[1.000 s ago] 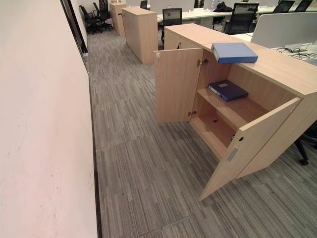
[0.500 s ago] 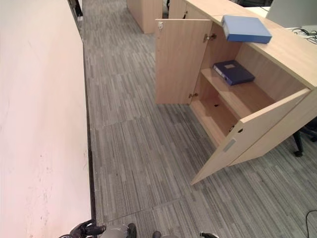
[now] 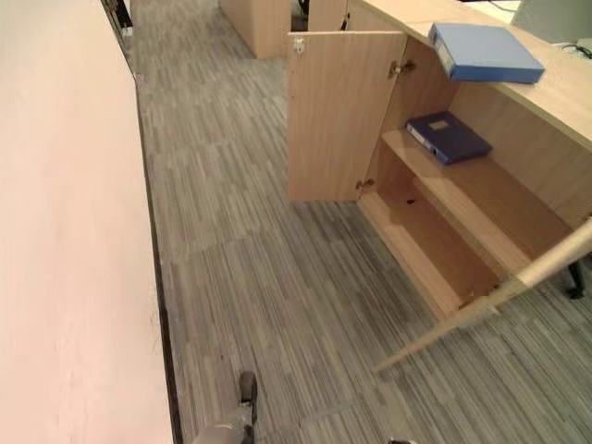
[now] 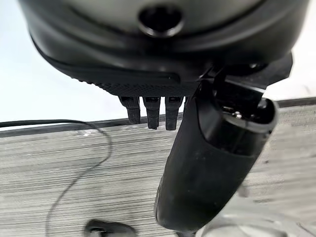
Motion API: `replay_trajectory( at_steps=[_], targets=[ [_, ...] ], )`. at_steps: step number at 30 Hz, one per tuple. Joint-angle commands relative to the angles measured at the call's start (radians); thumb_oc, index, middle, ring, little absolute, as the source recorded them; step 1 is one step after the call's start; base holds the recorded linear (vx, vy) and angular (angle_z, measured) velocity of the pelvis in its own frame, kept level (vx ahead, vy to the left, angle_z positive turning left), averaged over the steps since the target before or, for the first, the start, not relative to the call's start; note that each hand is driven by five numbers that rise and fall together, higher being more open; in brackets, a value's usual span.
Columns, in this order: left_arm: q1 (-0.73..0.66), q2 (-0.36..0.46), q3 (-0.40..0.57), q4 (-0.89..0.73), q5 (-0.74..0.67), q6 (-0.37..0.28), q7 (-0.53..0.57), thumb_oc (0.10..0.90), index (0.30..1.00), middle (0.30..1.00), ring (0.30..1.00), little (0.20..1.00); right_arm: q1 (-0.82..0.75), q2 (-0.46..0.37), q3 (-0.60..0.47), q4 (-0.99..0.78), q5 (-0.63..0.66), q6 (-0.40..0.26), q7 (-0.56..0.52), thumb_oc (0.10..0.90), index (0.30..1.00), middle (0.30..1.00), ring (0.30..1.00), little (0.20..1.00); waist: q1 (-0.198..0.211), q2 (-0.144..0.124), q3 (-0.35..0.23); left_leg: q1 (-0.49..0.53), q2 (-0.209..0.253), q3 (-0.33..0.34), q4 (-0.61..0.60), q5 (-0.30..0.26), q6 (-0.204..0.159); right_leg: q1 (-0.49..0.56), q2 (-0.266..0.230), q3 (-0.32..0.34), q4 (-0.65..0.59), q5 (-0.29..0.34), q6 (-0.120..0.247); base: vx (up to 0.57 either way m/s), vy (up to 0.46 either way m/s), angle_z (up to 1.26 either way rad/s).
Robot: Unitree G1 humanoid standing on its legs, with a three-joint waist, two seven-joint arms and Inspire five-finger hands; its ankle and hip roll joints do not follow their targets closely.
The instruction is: Put the empty folder in the office cabinet
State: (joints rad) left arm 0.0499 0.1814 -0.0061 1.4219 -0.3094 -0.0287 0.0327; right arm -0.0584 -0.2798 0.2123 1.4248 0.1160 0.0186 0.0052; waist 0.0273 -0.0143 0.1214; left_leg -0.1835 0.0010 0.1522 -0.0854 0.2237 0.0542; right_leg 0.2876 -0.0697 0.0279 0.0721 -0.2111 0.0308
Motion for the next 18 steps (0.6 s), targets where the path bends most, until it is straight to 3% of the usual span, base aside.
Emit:
replay_trajectory(
  at_steps=[1, 2, 3, 4, 7, 8, 9, 10, 11, 13, 14, 15, 16, 17, 18],
  targets=[
    [-0.023, 0.038, -0.001, -0.021, -0.022, -0.036, 0.021, 0.800, 0.900, 0.900, 0.900, 0.900, 0.024, -0.052, -0.013, -0.022, -0.040, 0.006, 0.008, 0.800, 0.900, 0.900, 0.900, 0.900, 0.014, 0.035, -0.071, -0.050, -0.008, -0.017, 0.010, -0.037, -0.056, -0.124, -0.090, -0.025, 0.179, 0.179, 0.102, 0.27, 0.402, -0.28],
    [-0.030, 0.052, 0.004, -0.043, -0.033, -0.038, 0.027, 0.800, 0.900, 0.900, 0.900, 0.900, 0.024, -0.063, -0.024, -0.033, -0.028, 0.008, 0.015, 0.800, 0.900, 0.900, 0.900, 0.900, 0.015, 0.045, -0.060, -0.005, -0.056, -0.008, 0.009, -0.078, -0.018, -0.190, -0.151, -0.058, 0.359, 0.303, 0.092, 0.27, 0.403, -0.14],
    [-0.030, 0.051, 0.004, -0.043, -0.033, -0.038, 0.027, 0.800, 0.900, 0.900, 0.900, 0.900, 0.024, -0.064, -0.024, -0.033, -0.028, 0.008, 0.015, 0.800, 0.900, 0.900, 0.900, 0.900, 0.016, 0.047, -0.061, -0.007, -0.053, -0.007, 0.009, -0.077, -0.018, -0.193, -0.148, -0.057, 0.358, 0.305, 0.092, 0.38, 0.539, 0.08],
    [-0.031, 0.066, 0.001, -0.063, -0.027, -0.038, 0.028, 0.800, 0.900, 0.900, 0.900, 0.900, 0.017, -0.072, -0.024, -0.057, -0.020, 0.008, 0.019, 0.800, 0.900, 0.900, 0.900, 0.900, 0.009, 0.056, -0.050, 0.047, -0.093, -0.012, 0.004, -0.112, 0.011, -0.232, -0.190, -0.103, 0.496, 0.384, 0.075, 0.20, 0.263, 0.22],
    [-0.033, 0.084, -0.016, -0.072, 0.025, -0.035, 0.028, 0.800, 0.900, 0.900, 0.900, 0.900, 0.014, -0.075, -0.018, -0.090, -0.014, 0.001, 0.019, 0.800, 0.900, 0.900, 0.900, 0.900, -0.009, 0.063, -0.026, 0.109, -0.119, -0.019, -0.002, -0.148, 0.029, -0.297, -0.218, -0.129, 0.612, 0.397, 0.074, 0.21, 0.273, 0.23],
    [-0.045, 0.090, -0.044, -0.066, 0.083, -0.035, 0.027, 0.800, 0.900, 0.900, 0.900, 0.900, 0.000, -0.072, -0.004, -0.111, -0.008, -0.005, 0.020, 0.800, 0.900, 0.900, 0.900, 0.900, -0.023, 0.081, -0.013, 0.133, -0.107, -0.026, -0.002, -0.169, 0.024, -0.359, -0.188, -0.153, 0.618, 0.319, 0.047, 0.31, 0.169, 0.36],
    [-0.051, 0.090, -0.060, -0.076, 0.090, -0.035, 0.022, 0.800, 0.900, 0.900, 0.900, 0.900, -0.014, -0.077, -0.001, -0.125, 0.010, -0.009, 0.022, 0.800, 0.900, 0.900, 0.900, 0.900, -0.048, 0.102, 0.013, 0.174, -0.094, -0.043, -0.002, -0.172, 0.016, -0.398, -0.144, -0.195, 0.548, 0.231, 0.032, 0.24, 0.073, 0.26],
    [-0.051, 0.090, -0.060, -0.076, 0.090, -0.035, 0.022, 0.800, 0.900, 0.900, 0.900, 0.900, -0.014, -0.077, -0.001, -0.125, 0.010, -0.009, 0.022, 0.800, 0.900, 0.900, 0.900, 0.900, -0.050, 0.102, 0.015, 0.176, -0.095, -0.044, -0.002, -0.172, 0.016, -0.395, -0.144, -0.196, 0.548, 0.230, 0.032, 0.27, 0.014, 0.45],
    [-0.049, 0.088, -0.065, -0.068, 0.085, -0.033, 0.015, 0.800, 0.900, 0.900, 0.900, 0.900, -0.025, -0.088, -0.007, -0.135, 0.031, -0.012, 0.023, 0.800, 0.900, 0.900, 0.900, 0.900, -0.071, 0.116, 0.038, 0.208, -0.086, -0.055, -0.001, -0.181, 0.008, -0.450, -0.105, -0.221, 0.471, 0.200, 0.029, 0.18, 0.004, 0.55],
    [-0.042, 0.083, -0.069, -0.063, 0.080, -0.030, 0.005, 0.800, 0.900, 0.900, 0.900, 0.900, -0.036, -0.089, -0.016, -0.156, 0.065, -0.017, 0.021, 0.800, 0.900, 0.900, 0.900, 0.900, -0.091, 0.118, 0.062, 0.243, -0.089, -0.061, 0.000, -0.200, -0.002, -0.481, -0.080, -0.250, 0.315, 0.224, 0.047, 0.19, -0.015, 0.42],
    [-0.042, 0.083, -0.069, -0.063, 0.080, -0.030, 0.005, 0.800, 0.900, 0.900, 0.900, 0.900, -0.036, -0.089, -0.016, -0.156, 0.065, -0.017, 0.021, 0.800, 0.900, 0.900, 0.900, 0.900, -0.092, 0.119, 0.064, 0.245, -0.088, -0.062, 0.000, -0.201, -0.002, -0.477, -0.079, -0.251, 0.312, 0.225, 0.047, 0.16, -0.040, 0.19],
    [-0.044, 0.074, -0.101, -0.047, 0.100, -0.026, 0.015, 0.800, 0.900, 0.900, 0.900, 0.900, -0.176, -0.052, 0.000, -0.116, 0.117, -0.002, -0.022, 0.800, 0.900, 0.900, 0.900, 0.900, -0.078, 0.121, 0.061, 0.266, -0.093, -0.073, 0.000, -0.215, -0.007, -0.462, -0.080, -0.283, 0.212, 0.241, 0.057, 0.23, -0.068, 0.15],
    [-0.039, 0.057, -0.105, -0.047, 0.105, -0.018, 0.012, 0.800, 0.900, 0.900, 0.900, 0.900, -0.145, -0.028, -0.016, -0.134, 0.127, -0.014, -0.032, 0.800, 0.900, 0.900, 0.900, 0.900, -0.084, 0.120, 0.063, 0.284, -0.098, -0.075, 0.005, -0.234, -0.016, -0.472, -0.083, -0.298, 0.071, 0.291, 0.084, 0.23, -0.068, 0.09],
    [-0.039, 0.057, -0.105, -0.047, 0.105, -0.018, 0.013, 0.800, 0.900, 0.900, 0.900, 0.900, -0.145, -0.028, -0.016, -0.134, 0.127, -0.014, -0.032, 0.800, 0.900, 0.900, 0.900, 0.900, -0.084, 0.120, 0.065, 0.286, -0.097, -0.075, 0.005, -0.235, -0.016, -0.469, -0.082, -0.299, 0.069, 0.293, 0.084, 0.23, -0.068, 0.18],
    [-0.032, 0.053, -0.093, -0.050, 0.108, -0.017, 0.006, 0.800, 0.900, 0.900, 0.900, 0.900, -0.170, -0.037, -0.040, -0.138, 0.142, -0.005, -0.028, 0.800, 0.900, 0.900, 0.900, 0.900, -0.085, 0.118, 0.065, 0.294, -0.102, -0.075, 0.016, -0.251, -0.021, -0.483, -0.088, -0.302, -0.001, 0.337, 0.103, 0.09, -0.025, 0.26]
  ],
)
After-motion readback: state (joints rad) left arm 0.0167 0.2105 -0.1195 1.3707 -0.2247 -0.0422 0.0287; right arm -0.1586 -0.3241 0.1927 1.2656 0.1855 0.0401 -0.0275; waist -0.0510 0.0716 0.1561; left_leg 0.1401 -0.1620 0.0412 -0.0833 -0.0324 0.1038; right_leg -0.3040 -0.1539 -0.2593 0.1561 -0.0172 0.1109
